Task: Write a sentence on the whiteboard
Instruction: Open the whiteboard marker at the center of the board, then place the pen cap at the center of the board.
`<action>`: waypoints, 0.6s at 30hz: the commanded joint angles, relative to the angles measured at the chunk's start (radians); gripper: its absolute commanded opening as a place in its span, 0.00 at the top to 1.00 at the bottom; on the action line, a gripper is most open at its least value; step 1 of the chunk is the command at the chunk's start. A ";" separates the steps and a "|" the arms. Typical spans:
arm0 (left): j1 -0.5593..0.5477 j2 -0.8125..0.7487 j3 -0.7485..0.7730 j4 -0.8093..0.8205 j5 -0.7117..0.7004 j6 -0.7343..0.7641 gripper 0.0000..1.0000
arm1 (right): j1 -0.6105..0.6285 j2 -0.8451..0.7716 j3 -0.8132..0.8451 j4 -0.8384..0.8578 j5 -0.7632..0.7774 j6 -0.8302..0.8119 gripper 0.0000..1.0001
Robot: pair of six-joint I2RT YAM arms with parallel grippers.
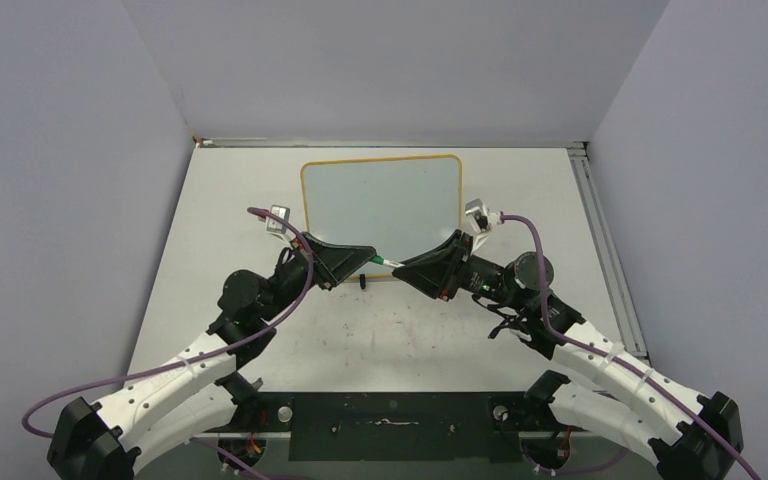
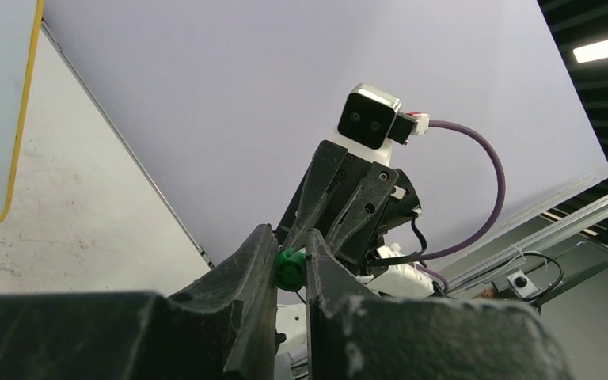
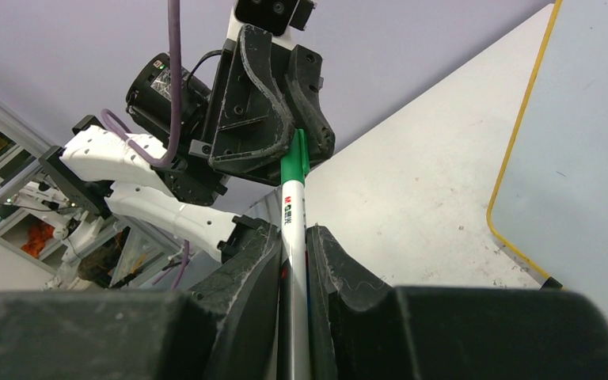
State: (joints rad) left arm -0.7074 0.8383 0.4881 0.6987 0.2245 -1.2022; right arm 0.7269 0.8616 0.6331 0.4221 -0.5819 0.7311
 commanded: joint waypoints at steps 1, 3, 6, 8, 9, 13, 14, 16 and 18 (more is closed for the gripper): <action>0.024 -0.072 -0.003 0.040 -0.115 0.015 1.00 | -0.009 -0.042 -0.014 0.073 0.065 0.000 0.95; 0.037 -0.096 -0.013 0.030 -0.132 0.010 1.00 | -0.010 -0.040 -0.014 0.076 0.061 0.002 0.95; 0.112 -0.156 -0.018 -0.027 -0.119 0.007 1.00 | -0.010 -0.047 -0.012 0.050 0.061 -0.003 0.95; 0.183 -0.206 -0.013 -0.082 -0.093 -0.006 1.00 | -0.010 -0.062 -0.010 0.017 0.066 -0.015 0.95; 0.213 -0.229 -0.015 -0.095 -0.083 -0.014 1.00 | -0.010 -0.072 -0.012 -0.001 0.071 -0.020 0.95; 0.303 -0.293 0.003 -0.196 -0.039 -0.006 1.00 | -0.012 -0.102 0.000 -0.080 0.097 -0.055 0.95; 0.314 -0.304 0.005 -0.224 -0.032 0.006 1.00 | -0.012 -0.108 0.005 -0.095 0.105 -0.063 0.95; 0.325 -0.308 0.018 -0.337 -0.022 0.049 1.00 | -0.011 -0.121 0.015 -0.127 0.131 -0.085 0.95; 0.324 -0.301 0.050 -0.547 -0.043 0.132 1.00 | -0.010 -0.129 0.041 -0.178 0.168 -0.117 0.95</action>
State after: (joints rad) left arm -0.3931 0.5304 0.4702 0.4675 0.1703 -1.1862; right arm 0.7197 0.7586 0.6209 0.3107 -0.4877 0.6853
